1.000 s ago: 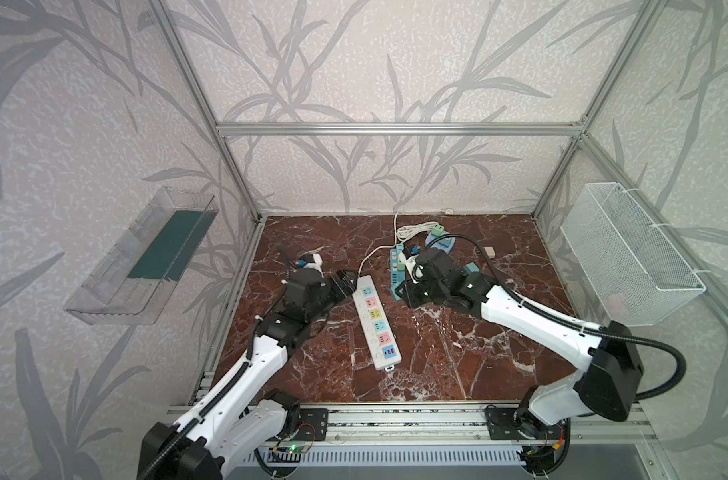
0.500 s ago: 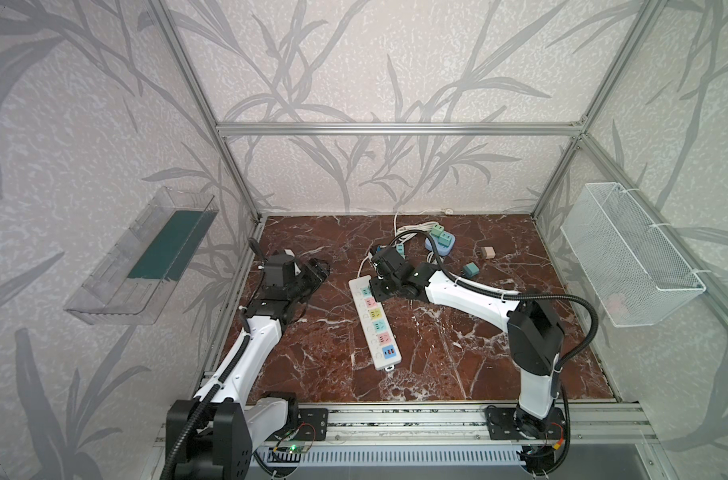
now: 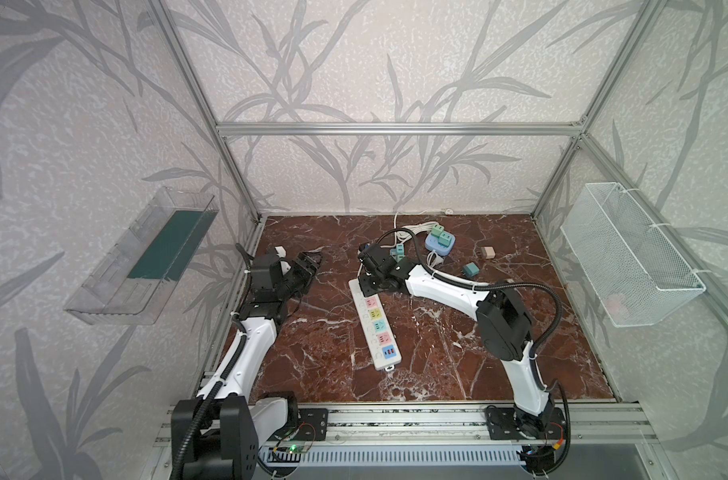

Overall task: Insert the plug
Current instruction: 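Withdraw the left gripper while the right carries the adapter over the strip, then lower the teal adapter into the white strip's end socket with the right gripper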

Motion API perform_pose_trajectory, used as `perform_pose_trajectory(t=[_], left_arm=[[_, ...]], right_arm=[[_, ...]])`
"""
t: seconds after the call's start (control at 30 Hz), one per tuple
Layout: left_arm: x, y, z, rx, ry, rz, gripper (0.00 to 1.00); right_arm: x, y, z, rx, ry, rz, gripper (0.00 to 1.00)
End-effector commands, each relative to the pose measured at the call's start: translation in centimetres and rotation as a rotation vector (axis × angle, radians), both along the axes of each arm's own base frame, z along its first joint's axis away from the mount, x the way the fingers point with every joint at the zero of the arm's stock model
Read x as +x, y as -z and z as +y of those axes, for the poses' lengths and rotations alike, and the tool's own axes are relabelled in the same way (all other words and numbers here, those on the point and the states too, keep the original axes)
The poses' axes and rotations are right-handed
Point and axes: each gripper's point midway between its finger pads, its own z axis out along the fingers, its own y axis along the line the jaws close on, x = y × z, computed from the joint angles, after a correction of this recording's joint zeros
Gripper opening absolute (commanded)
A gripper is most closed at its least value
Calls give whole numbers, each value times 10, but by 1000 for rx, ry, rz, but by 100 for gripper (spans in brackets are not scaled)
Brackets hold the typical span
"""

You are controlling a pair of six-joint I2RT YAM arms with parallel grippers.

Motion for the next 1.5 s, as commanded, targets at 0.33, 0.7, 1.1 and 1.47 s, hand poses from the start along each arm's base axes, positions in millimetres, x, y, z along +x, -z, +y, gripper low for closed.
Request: perform_pose_trajectory(t=[0.33,0.7,1.1,1.47], left_arm=[[3,-5,-4,-63,30,-21,75],[4,-3,-2,-77,24,-20,73],[5,-3,1,-85,18,-22,73],[5,-1,4,-88,8,-17,72]], right_arm=[[1,7,-3,-34,31,38,0],[-4,19,-4,-75,15,58,0],[-6,33,-6,-328,8,21,0],[-13,62,-13,-359,23,57,0]])
